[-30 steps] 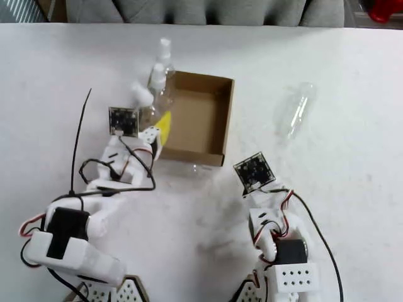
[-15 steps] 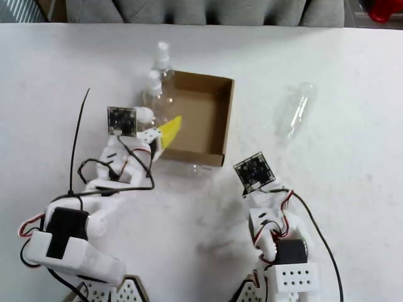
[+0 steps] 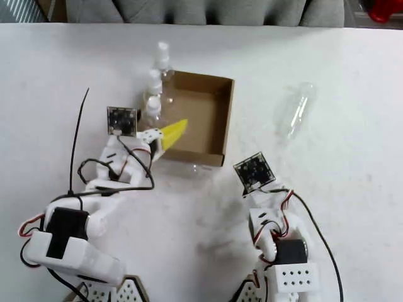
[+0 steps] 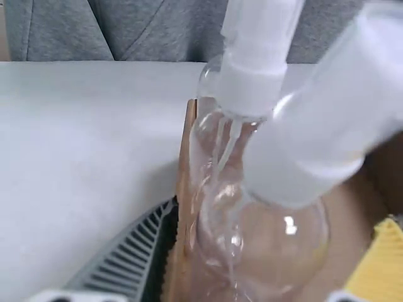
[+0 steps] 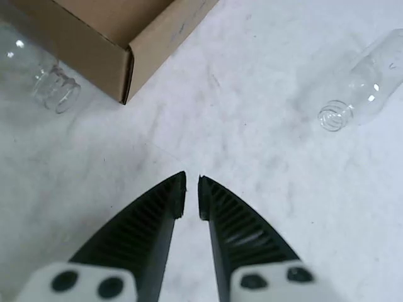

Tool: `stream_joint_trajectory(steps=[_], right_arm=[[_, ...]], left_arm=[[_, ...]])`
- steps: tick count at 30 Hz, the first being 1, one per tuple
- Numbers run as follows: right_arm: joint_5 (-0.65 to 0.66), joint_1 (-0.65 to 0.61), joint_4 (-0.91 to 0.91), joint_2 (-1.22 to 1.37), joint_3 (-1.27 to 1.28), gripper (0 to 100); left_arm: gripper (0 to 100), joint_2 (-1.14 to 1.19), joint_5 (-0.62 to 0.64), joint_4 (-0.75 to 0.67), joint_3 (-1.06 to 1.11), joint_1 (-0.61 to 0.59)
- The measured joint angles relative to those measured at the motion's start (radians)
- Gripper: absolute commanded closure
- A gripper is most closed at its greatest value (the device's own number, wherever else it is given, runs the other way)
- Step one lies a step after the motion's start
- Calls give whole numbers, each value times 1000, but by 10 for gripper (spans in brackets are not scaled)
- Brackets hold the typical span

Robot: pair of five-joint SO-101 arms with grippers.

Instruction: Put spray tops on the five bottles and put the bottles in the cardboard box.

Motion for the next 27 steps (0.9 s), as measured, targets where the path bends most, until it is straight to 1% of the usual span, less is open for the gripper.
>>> stream_joint_trajectory(steps=[13,20,22,27], right_arm=[[0,0,0,0,0,981],[0,0,0,0,0,981],[0,0,0,0,0,981],[0,0,0,0,0,981]], left_arm=[[571,-2,0,0,0,0],[570,-120,0,2,68,0],[570,-153,0,34,71,0],[570,-230,-2,173,71,0]])
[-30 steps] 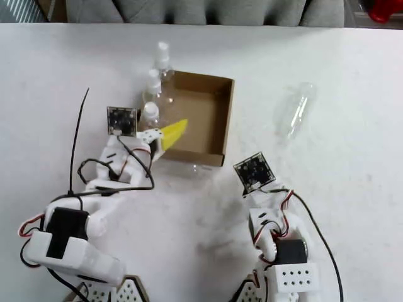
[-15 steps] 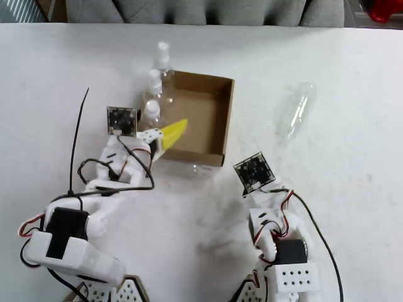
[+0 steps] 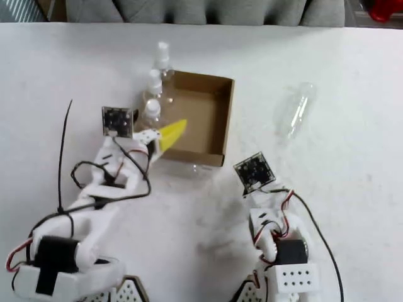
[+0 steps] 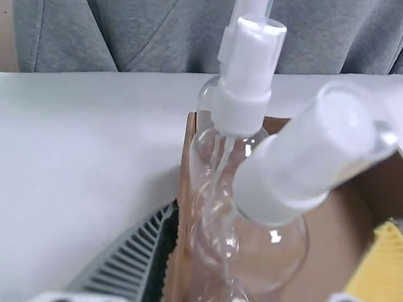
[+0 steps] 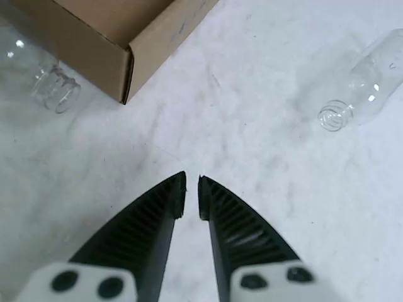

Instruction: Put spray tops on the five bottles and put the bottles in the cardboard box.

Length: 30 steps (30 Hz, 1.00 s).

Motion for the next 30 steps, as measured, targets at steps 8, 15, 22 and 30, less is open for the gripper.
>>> stream_joint_trajectory(steps=[8,15,22,30], right_arm=[[0,0,0,0,3,981],[0,0,0,0,3,981],[0,0,0,0,3,981],[0,0,0,0,3,981]], left_arm=[[570,-104,0,152,8,0],[570,-238,0,324,8,0],[570,-385,0,517,8,0],[570,-526,0,638,8,0]])
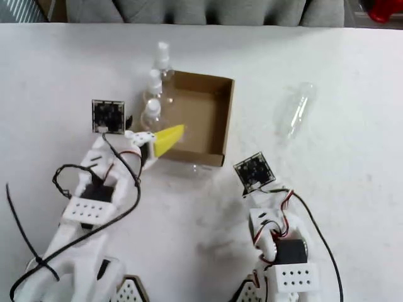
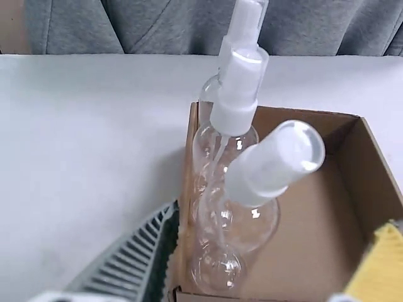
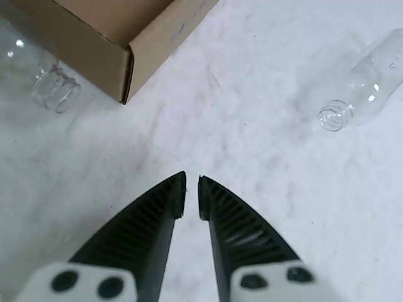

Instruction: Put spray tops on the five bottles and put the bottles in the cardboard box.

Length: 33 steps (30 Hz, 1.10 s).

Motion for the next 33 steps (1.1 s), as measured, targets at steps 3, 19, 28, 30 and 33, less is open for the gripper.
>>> stream_joint_trajectory(steps=[3,19,28,30,33], right_arm=[[0,0,0,0,0,981],[0,0,0,0,0,981],[0,0,0,0,0,981],[0,0,0,0,0,981],[0,0,0,0,0,981]], left_arm=[[570,-52,0,52,0,0],[573,-358,0,425,0,0],[573,-519,0,595,0,0],[573,-552,0,629,0,0],[573,-597,0,675,0,0]])
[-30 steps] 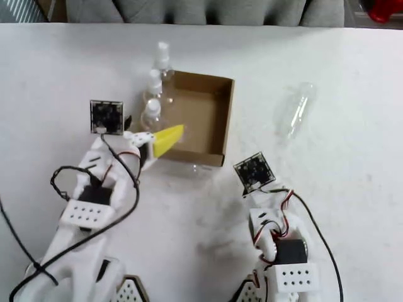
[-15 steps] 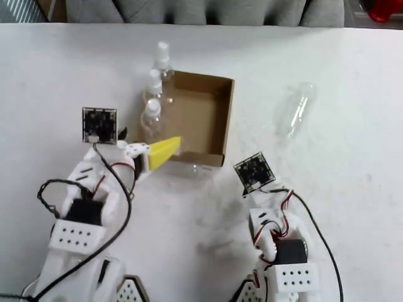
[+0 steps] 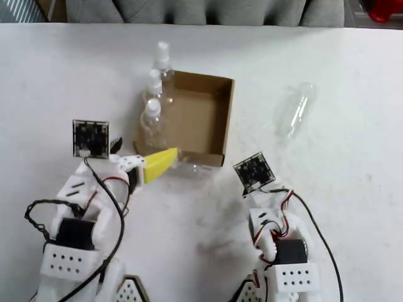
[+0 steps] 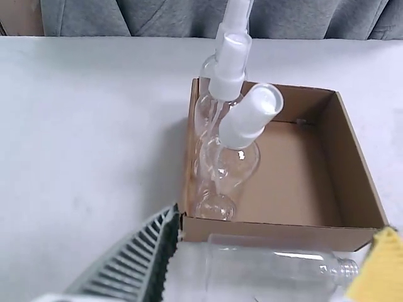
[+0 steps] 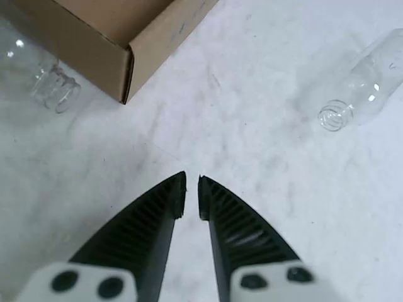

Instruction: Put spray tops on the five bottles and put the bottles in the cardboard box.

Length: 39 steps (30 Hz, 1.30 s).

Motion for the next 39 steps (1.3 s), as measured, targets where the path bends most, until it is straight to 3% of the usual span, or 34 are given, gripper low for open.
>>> stream_joint_trajectory(steps=[14,24,27,32,35,39], right_arm=[[2,0,0,0,0,981],[2,0,0,0,0,981],[2,0,0,0,0,981],[2,0,0,0,0,981],[2,0,0,0,0,981],[2,0,0,0,0,982]], left_arm=[[574,-100,0,313,-32,-60],[582,-106,-2,293,137,-69],[689,-106,-2,247,192,-69],[990,-106,-2,180,222,-68],[930,-106,-2,169,222,-68],[983,-106,-2,166,222,-94]])
